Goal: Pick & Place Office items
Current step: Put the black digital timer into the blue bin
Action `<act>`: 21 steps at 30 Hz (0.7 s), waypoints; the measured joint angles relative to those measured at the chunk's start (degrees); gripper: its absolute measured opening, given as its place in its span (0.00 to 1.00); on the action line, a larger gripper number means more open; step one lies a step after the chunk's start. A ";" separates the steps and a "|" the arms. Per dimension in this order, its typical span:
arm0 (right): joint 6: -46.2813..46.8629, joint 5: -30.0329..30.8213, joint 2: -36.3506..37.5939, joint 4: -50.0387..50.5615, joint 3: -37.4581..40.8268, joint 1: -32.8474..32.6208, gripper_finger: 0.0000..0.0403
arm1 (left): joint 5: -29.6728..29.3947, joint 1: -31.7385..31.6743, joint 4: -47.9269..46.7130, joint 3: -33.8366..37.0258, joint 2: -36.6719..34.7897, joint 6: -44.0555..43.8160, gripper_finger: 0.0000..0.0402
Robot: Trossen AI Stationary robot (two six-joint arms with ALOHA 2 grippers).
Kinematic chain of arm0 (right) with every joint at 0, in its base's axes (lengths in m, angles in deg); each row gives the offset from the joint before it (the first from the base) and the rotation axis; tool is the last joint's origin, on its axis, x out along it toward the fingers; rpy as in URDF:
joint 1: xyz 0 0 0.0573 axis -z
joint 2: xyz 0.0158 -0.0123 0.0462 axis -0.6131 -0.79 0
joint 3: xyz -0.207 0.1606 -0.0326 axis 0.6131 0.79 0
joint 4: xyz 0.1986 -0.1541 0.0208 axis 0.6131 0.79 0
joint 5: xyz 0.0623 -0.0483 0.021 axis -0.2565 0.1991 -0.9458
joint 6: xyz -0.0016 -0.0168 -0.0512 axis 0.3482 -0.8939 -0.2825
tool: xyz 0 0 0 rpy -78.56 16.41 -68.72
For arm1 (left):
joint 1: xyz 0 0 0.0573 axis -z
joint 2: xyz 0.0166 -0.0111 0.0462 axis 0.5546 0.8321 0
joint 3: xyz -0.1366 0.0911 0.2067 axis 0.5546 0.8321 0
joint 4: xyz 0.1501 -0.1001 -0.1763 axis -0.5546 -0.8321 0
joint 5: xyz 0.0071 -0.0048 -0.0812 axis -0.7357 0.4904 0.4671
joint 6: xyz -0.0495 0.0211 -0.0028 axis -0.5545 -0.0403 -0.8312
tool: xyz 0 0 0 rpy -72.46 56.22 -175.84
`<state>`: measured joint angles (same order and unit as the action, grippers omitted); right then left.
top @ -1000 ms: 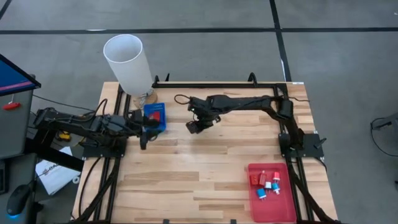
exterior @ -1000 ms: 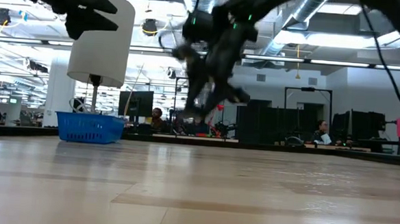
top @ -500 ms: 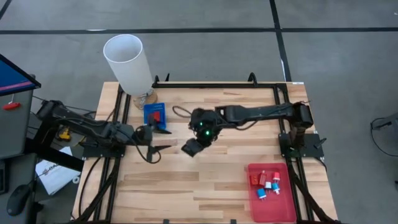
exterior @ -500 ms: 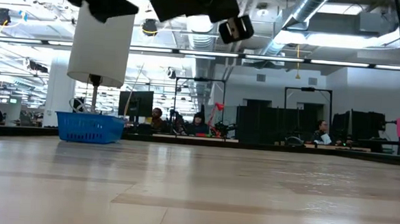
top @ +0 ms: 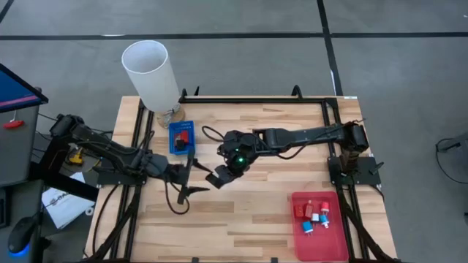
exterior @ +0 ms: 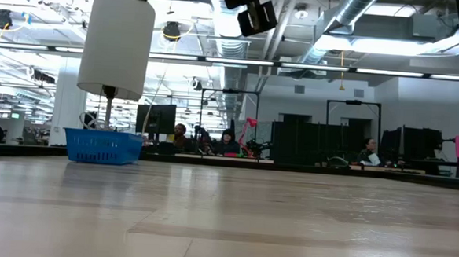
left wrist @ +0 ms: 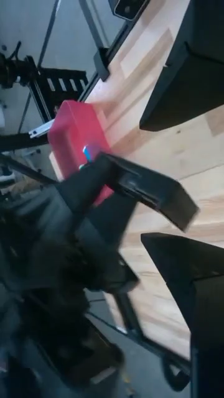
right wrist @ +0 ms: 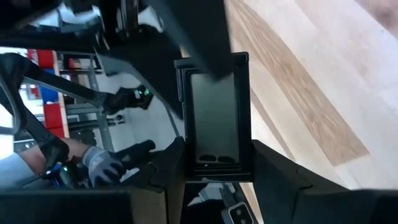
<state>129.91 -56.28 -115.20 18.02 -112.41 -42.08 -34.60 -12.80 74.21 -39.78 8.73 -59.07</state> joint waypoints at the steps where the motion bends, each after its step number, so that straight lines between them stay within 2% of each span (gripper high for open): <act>1: 0.02 -0.07 0.00 -0.58 0.00 0.20 0.35 | -0.05 0.29 -0.06 -0.30 -0.02 0.78 0.68; 7: 0.13 -0.28 0.00 -0.81 0.00 0.63 0.35 | -2.91 0.63 -0.14 -0.92 -0.02 2.18 0.57; 21: 1.24 -0.80 0.00 -2.05 0.00 0.54 0.35 | -2.88 0.63 -1.44 -0.92 -0.07 2.26 0.31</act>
<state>131.15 -57.08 -115.20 15.97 -112.41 -41.54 -37.48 -12.17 72.77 -40.70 8.66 -56.80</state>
